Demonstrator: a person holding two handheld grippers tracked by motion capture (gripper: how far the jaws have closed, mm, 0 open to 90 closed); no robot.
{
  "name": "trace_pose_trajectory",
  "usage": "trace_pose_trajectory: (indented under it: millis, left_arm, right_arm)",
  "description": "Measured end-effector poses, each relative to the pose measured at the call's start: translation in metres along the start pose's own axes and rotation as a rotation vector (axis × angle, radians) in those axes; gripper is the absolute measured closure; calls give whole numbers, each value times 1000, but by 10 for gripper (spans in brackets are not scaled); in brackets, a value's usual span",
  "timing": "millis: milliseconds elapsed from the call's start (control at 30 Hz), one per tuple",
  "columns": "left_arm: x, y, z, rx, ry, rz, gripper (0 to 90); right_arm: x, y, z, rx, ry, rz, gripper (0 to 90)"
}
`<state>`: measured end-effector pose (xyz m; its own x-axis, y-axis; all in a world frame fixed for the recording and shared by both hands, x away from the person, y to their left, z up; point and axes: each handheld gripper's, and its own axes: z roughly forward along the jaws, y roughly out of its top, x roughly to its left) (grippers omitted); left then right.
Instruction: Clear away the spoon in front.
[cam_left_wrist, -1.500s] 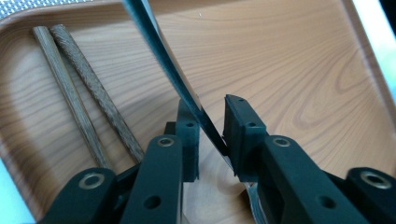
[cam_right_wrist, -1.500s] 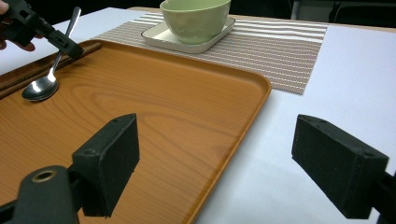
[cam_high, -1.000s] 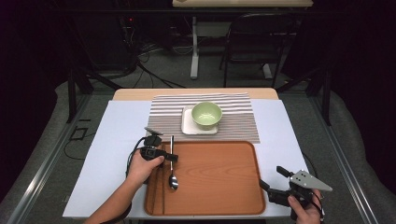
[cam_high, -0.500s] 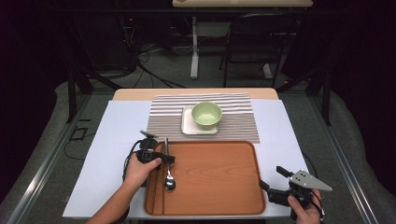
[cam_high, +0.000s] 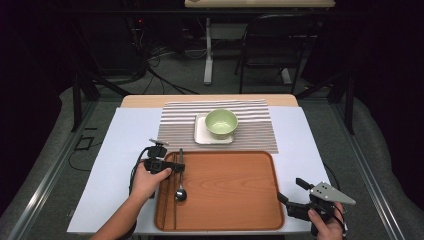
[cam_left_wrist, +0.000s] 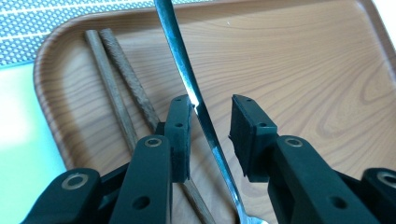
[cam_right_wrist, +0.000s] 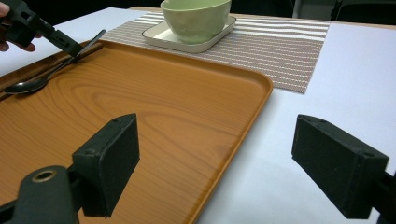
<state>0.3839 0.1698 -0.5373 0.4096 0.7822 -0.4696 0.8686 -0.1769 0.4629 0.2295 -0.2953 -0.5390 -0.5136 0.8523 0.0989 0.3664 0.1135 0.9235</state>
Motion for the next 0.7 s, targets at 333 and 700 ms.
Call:
trace_pose_trajectory:
  millis: [333, 700]
  left_arm:
    - [-4, -5, -3, 21, 15, 16, 683]
    - [-15, -8, -5, 23, 74, 87, 656]
  right_arm:
    - [0, 0, 0, -2, 1, 0, 147]
    - [0, 0, 0, 0, 3, 0, 147]
